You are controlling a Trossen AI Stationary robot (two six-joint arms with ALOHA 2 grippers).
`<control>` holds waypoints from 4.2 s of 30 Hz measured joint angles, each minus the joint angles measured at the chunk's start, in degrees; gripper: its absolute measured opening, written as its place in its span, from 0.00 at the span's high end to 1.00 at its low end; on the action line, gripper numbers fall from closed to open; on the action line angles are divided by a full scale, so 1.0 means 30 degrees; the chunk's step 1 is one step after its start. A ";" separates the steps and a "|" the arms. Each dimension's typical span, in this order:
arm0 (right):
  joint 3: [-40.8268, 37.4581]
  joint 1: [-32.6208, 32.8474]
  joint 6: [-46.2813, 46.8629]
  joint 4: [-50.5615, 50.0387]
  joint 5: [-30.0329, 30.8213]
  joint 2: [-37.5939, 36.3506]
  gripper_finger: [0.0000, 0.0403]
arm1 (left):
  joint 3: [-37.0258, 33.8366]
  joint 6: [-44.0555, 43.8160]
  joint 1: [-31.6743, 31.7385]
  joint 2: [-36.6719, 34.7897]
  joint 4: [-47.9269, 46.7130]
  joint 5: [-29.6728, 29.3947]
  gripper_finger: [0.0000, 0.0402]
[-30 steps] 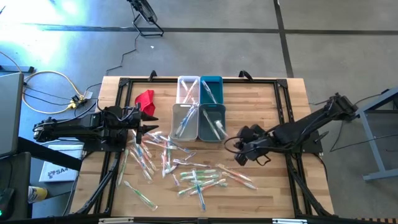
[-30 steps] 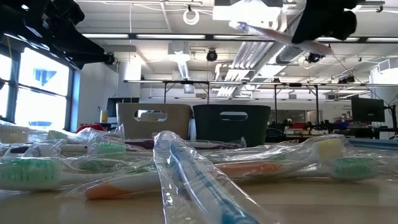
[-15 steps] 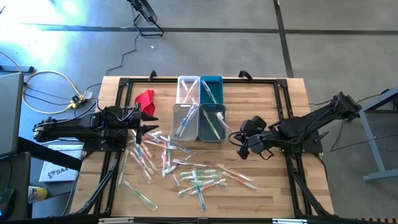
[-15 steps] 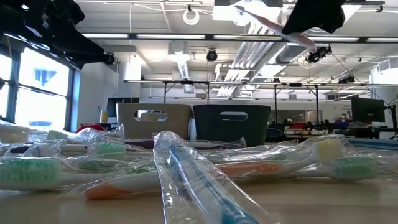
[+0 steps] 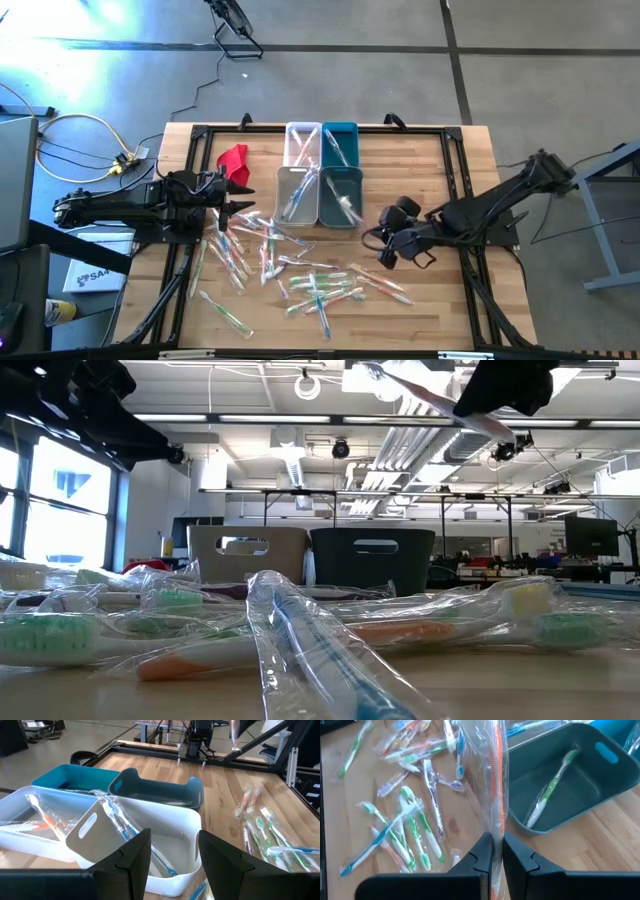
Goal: Pick & Place Toothbrushes
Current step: Put the orange toothbrush into the transparent bin
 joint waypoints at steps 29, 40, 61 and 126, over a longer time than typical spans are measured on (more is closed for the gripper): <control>0.0000 0.0200 0.0000 0.0468 0.0554 0.0669 0.95 | 0.0022 -0.3096 0.0005 0.2373 0.2744 -0.0699 0.60; 0.0000 0.0156 -0.0474 0.0475 0.0554 0.0669 0.95 | 0.0015 -0.1514 0.0018 0.7226 0.7817 0.0172 0.60; -0.0007 -0.0064 -0.2653 0.2159 0.0663 0.0676 0.95 | 0.0022 -0.2154 0.4331 0.9992 1.2313 0.6335 0.60; -0.0015 -0.3148 -0.8559 0.5297 -0.1559 0.0683 0.95 | 0.4236 -0.1365 0.6767 1.6099 1.6427 1.3532 0.60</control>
